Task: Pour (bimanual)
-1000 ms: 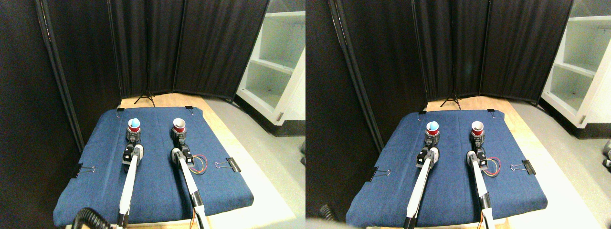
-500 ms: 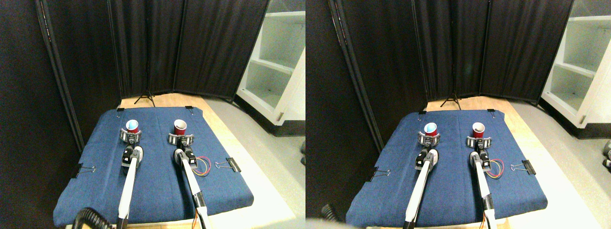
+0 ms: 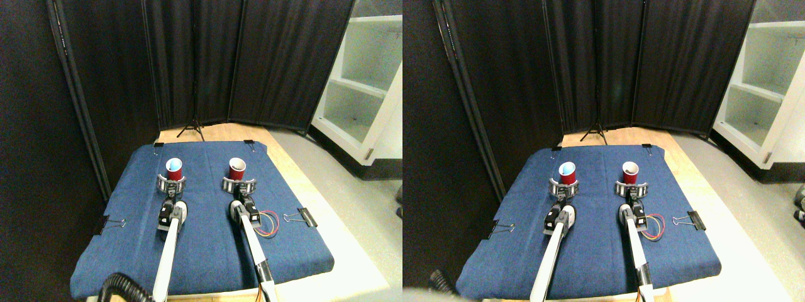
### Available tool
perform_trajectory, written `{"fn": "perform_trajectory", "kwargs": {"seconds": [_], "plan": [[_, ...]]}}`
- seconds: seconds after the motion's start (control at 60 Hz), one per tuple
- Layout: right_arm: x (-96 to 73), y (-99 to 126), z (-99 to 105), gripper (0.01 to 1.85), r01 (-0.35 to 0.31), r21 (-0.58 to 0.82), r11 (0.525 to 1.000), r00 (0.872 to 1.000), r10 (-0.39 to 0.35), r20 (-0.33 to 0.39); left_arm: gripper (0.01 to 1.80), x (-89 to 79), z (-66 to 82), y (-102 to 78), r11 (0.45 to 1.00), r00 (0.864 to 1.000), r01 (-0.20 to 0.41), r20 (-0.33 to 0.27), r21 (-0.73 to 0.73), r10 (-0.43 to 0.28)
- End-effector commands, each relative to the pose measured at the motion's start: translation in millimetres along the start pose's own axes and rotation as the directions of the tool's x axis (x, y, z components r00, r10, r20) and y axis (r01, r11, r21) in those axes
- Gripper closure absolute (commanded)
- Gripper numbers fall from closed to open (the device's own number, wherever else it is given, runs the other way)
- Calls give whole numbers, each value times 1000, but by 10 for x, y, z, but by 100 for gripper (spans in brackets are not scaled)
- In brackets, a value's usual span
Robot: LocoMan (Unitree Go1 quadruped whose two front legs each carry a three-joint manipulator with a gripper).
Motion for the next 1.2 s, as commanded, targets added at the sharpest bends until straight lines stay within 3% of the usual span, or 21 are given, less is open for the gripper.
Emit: {"fn": "perform_trajectory", "kwargs": {"seconds": [0.017, 0.433, 0.55, 0.667, 0.933, 1.2], "plan": [[-64, -3, 10, 46, -10, -17, 1000, 1000, 11, 7, 83, -73, -33, 172, 998, 998, -50, -26, 44, 51], [-312, 44, 11, 62, -54, -60, 997, 998, 55, 6, 89, -319, 46, 188, 997, 999, 23, -24, 68, -21], [-375, 100, 2, 64, -74, -91, 993, 997, 76, 14, 90, -376, 69, 144, 997, 997, 44, -63, 70, -40], [-437, 189, -18, 66, -112, -86, 990, 994, 112, -9, 91, -429, 89, 79, 994, 992, 74, -113, 79, -65], [-561, 377, -70, 63, -137, -58, 989, 990, 134, -50, 90, -532, 80, -107, 986, 988, 120, -108, 114, -108], [-624, 511, -89, 69, -186, -140, 973, 982, 180, -49, 87, -595, 99, -289, 969, 979, 174, -141, 176, -150]]}}
